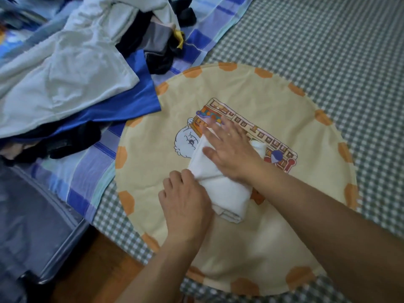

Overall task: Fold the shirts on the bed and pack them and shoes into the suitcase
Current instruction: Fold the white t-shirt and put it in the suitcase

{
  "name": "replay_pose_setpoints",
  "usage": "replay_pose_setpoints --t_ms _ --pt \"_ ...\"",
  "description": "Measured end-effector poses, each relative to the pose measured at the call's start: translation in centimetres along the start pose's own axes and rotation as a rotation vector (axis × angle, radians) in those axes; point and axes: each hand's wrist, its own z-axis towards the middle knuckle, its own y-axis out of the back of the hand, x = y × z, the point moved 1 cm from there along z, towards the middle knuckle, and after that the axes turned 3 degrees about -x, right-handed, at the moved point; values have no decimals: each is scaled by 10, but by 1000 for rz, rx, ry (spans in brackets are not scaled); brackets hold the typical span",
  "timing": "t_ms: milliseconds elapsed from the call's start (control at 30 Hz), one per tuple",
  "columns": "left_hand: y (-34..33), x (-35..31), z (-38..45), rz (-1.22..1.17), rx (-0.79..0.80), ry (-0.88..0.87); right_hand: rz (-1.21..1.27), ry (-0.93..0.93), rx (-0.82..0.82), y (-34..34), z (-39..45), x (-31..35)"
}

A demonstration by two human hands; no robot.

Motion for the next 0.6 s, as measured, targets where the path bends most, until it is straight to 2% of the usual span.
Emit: replay_pose_setpoints --t_ms 33,100,167,200,233,300,367,433,467,533,600 --pt "2 3 -6 -43 17 94 -24 2 89 -9 3 -1" --pt "11 6 -14 -242 104 410 -30 -6 117 -18 7 -5" --pt "15 6 -23 -616 237 744 0 -64 81 -13 5 -5" --pt "17 1 -25 -812 308 835 18 -129 52 -10 2 -5" --pt "20 -6 -26 -942 344 842 47 -213 39 -6 -4 -4" --pt "23 -17 -21 -967 341 666 179 -432 100 2 -20 -3" --pt "23 -13 -6 -738 226 388 377 -668 175 7 -45 -3" --pt "27 -2 10 -485 138 165 555 -787 109 9 -73 -1" --pt "26 3 13 -345 101 53 622 -794 -5 9 -86 0" --pt "23 3 9 -126 -30 -279 640 -777 -329 6 -105 7" --pt "8 4 4 -25 -52 -600 450 -674 -642 3 -114 22"
